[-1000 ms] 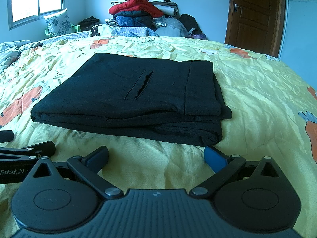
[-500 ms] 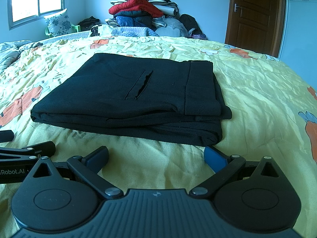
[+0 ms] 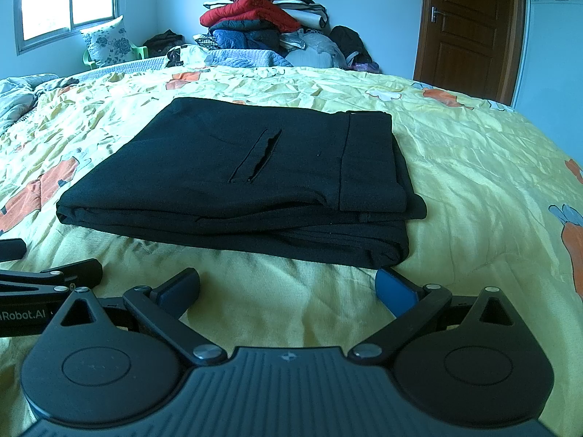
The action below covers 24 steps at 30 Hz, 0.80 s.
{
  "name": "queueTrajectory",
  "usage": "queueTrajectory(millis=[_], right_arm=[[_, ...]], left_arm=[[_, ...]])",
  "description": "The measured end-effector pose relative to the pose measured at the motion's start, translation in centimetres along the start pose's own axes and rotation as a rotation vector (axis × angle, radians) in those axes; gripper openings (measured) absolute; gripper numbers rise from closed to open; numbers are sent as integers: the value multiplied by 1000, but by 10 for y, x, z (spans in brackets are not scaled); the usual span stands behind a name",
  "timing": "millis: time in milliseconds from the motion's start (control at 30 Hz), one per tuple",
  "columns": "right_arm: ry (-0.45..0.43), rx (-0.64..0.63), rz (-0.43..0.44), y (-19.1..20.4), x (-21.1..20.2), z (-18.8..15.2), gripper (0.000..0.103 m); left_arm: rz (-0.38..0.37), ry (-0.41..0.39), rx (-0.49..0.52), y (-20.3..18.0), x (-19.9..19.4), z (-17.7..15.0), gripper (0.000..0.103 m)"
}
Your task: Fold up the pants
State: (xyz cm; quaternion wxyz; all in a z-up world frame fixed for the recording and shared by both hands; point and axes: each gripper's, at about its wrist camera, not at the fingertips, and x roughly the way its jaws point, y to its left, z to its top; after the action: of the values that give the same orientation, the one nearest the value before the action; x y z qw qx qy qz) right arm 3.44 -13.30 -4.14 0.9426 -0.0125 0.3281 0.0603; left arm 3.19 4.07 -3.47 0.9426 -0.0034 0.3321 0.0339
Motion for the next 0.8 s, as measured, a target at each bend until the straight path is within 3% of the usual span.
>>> queueTrajectory(millis=[467,633,800], right_arm=[[0,-1,-1,1,0,0,103],[3,-10,11,0,-1,0,103],[26,45,19,-4,-20,-4,103]], left_arm=[[-2,0,0,0,0,0,103],[-39,25,22,1,0,5,103],[2,43,37,4,-11,12,102]])
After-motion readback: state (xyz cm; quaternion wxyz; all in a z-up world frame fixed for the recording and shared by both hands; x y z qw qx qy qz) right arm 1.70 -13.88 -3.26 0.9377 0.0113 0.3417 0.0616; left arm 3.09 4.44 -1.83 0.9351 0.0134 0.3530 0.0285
